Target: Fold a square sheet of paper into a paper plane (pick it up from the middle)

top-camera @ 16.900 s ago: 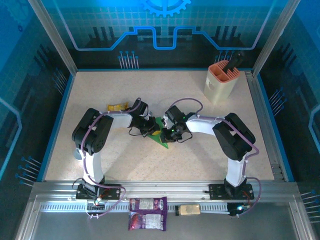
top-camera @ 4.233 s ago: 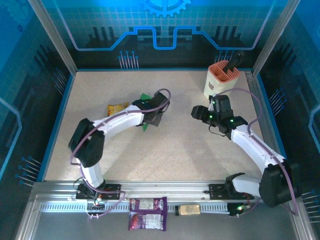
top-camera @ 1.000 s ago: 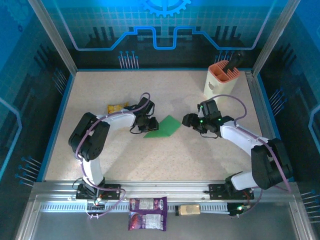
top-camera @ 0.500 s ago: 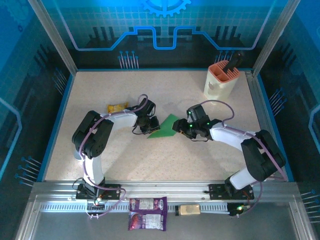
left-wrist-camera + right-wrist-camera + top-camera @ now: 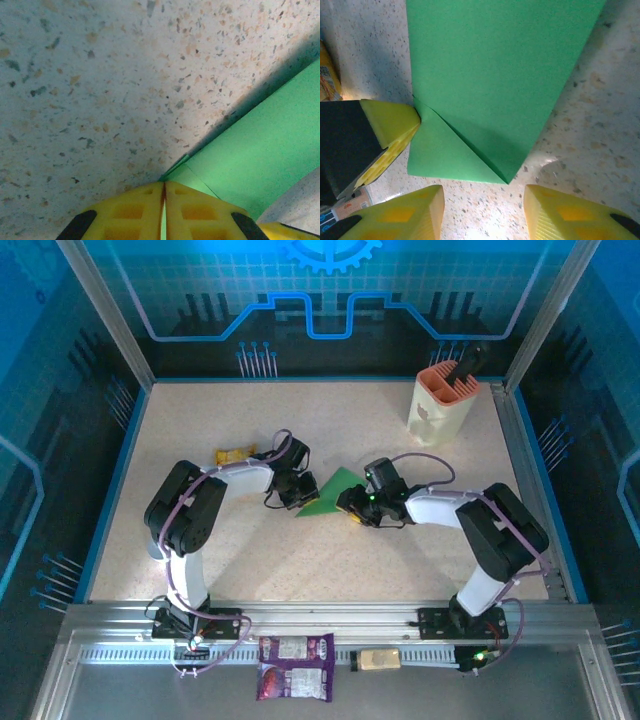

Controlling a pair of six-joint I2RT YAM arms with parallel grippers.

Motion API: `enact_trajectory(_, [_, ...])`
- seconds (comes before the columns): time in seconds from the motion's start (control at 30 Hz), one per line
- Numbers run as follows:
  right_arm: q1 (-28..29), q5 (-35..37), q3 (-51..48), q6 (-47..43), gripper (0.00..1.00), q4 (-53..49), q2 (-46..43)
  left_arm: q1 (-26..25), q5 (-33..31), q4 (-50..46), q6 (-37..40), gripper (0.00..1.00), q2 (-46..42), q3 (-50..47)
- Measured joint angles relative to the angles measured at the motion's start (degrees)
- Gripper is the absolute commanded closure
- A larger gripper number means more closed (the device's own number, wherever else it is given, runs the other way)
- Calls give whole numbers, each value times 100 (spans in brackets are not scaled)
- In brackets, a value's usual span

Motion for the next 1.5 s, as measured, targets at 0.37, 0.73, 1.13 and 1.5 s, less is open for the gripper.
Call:
enact_trajectory(0.37, [28, 7, 0, 455, 62, 229, 173, 24, 61, 4, -15, 89, 17, 0])
enact_trajectory(0.73, [35, 275, -33, 914, 70, 387, 173, 28, 85, 22, -15, 86, 17, 0])
enact_trajectory(1.13, [46, 468, -278, 1051, 89, 741, -17, 61, 116, -55, 4, 72, -90, 0])
enact_trajectory(1.5, [68, 614, -295, 955, 100, 745, -444, 103, 50, -197, 393, 48, -1014, -103])
